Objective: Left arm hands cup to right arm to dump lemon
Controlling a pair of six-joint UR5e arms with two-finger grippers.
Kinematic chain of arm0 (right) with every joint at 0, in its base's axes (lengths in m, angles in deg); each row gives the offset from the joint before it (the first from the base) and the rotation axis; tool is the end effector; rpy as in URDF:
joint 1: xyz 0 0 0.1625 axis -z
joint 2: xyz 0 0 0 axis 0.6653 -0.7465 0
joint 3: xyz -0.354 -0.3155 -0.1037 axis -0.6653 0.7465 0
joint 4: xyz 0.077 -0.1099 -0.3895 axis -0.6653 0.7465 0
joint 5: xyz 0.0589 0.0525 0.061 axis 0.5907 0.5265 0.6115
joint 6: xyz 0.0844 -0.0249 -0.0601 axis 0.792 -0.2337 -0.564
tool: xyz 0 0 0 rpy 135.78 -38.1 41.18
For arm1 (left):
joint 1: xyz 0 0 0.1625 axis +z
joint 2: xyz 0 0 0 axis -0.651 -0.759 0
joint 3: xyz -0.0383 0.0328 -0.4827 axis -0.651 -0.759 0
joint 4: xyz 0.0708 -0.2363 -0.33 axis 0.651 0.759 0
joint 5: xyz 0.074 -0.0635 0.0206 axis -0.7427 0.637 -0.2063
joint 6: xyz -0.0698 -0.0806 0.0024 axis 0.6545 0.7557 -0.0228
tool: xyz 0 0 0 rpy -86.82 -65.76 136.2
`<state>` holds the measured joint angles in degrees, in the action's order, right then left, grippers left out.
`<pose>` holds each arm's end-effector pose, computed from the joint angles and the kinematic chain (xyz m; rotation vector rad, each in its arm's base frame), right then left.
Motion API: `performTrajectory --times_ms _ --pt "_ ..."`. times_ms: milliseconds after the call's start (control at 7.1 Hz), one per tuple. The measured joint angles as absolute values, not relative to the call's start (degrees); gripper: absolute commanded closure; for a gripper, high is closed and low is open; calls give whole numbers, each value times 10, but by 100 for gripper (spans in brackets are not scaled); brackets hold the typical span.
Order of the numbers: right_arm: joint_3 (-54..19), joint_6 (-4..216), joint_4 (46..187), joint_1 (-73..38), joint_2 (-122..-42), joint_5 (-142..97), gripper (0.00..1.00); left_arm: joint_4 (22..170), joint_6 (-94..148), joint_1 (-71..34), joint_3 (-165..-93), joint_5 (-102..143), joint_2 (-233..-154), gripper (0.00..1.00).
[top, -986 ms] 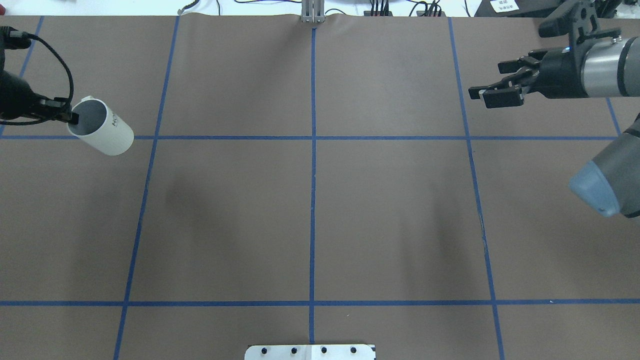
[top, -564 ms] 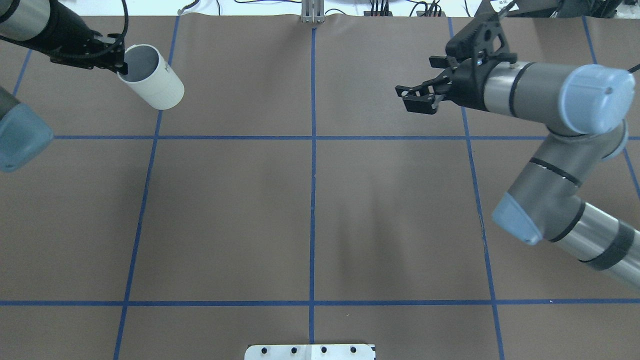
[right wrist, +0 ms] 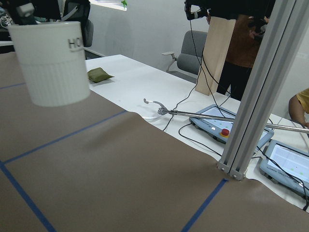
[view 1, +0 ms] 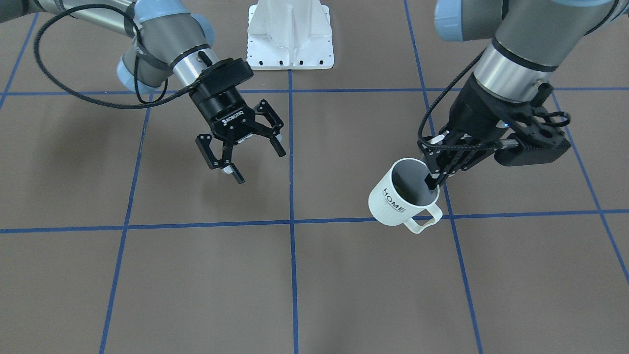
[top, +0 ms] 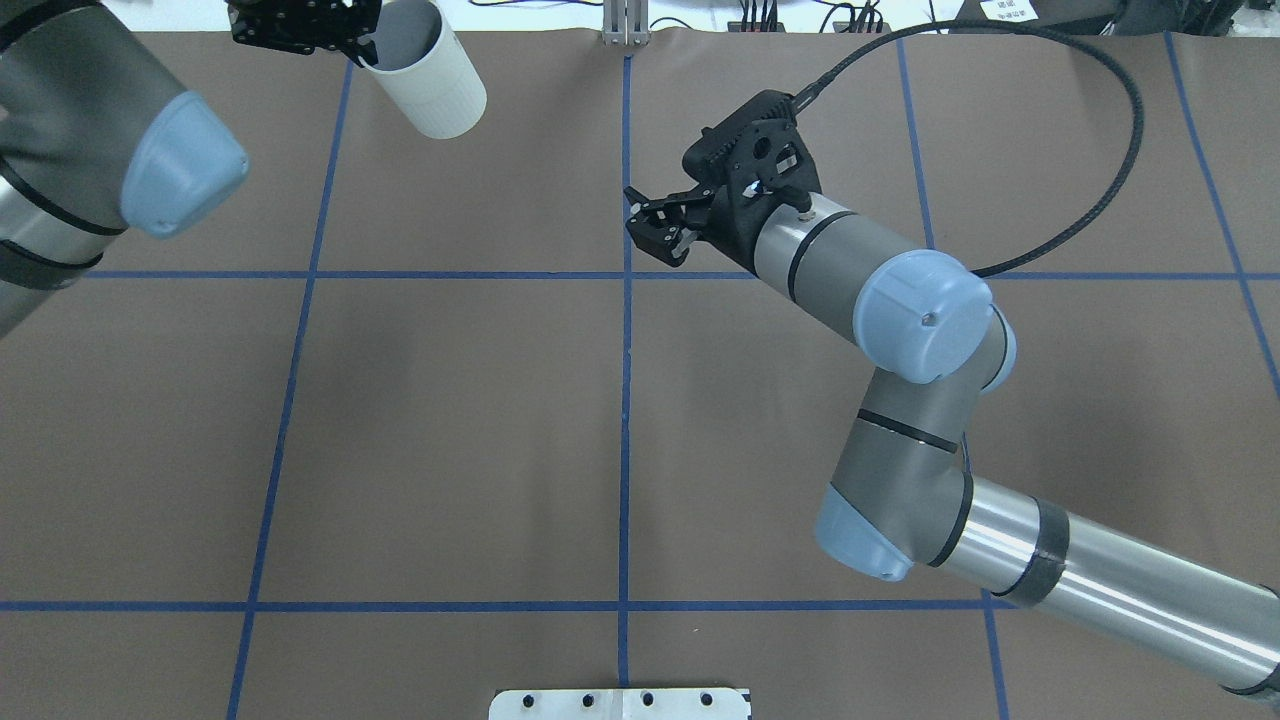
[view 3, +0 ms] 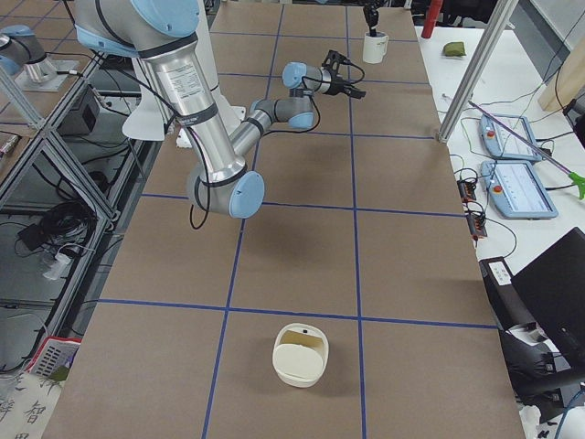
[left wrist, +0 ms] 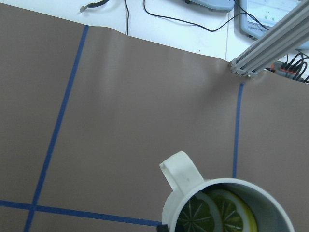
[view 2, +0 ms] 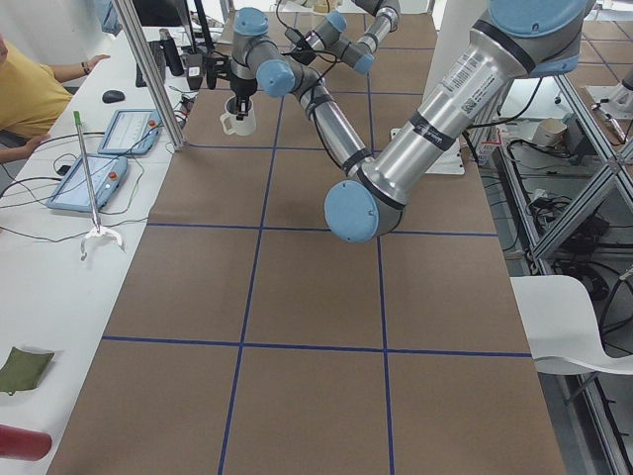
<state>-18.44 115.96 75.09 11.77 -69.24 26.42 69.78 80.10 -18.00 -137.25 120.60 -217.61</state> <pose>-0.5017 -0.4810 0.2322 1.3218 -0.9091 -0.2010 0.3005 -0.6405 0.1796 0.1872 1.0190 -0.3218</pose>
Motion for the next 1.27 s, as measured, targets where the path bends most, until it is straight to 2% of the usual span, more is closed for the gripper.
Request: performTrajectory --times_ms 423,1268 --pt "-145 1126 671 159 -673 211 3 697 861 -140 -1370 1206 -2213 100" --pt "-149 1098 654 178 -673 157 5 696 896 -95 -1373 1198 -2228 100"
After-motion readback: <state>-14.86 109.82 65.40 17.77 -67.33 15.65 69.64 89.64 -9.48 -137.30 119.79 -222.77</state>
